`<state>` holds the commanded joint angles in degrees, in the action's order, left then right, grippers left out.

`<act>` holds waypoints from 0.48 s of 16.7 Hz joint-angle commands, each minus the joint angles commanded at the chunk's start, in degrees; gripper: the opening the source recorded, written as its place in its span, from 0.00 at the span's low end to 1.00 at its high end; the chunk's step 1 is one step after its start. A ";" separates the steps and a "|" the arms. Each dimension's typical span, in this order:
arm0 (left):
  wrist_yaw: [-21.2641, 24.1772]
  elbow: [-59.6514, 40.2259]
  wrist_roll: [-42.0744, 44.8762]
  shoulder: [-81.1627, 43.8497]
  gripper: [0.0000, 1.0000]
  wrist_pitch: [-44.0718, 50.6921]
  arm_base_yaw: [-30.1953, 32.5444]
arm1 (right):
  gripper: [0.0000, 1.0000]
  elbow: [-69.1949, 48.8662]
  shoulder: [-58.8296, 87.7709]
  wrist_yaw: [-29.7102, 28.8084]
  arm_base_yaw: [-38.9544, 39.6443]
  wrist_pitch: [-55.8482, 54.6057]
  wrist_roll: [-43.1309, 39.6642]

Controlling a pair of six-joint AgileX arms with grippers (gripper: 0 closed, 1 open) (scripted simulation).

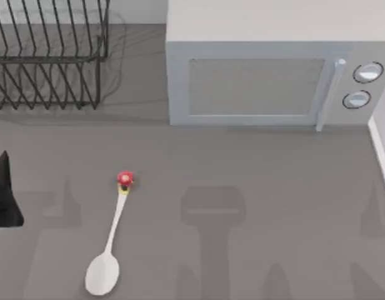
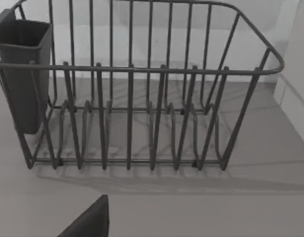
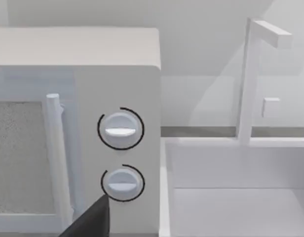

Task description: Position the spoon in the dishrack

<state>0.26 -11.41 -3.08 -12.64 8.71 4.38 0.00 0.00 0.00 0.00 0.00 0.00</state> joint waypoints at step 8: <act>-0.25 -29.68 -7.79 -44.24 1.00 24.88 11.15 | 1.00 0.00 0.00 0.00 0.00 0.00 0.00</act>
<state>0.00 -41.10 -10.87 -56.89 33.60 15.53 0.00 0.00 0.00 0.00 0.00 0.00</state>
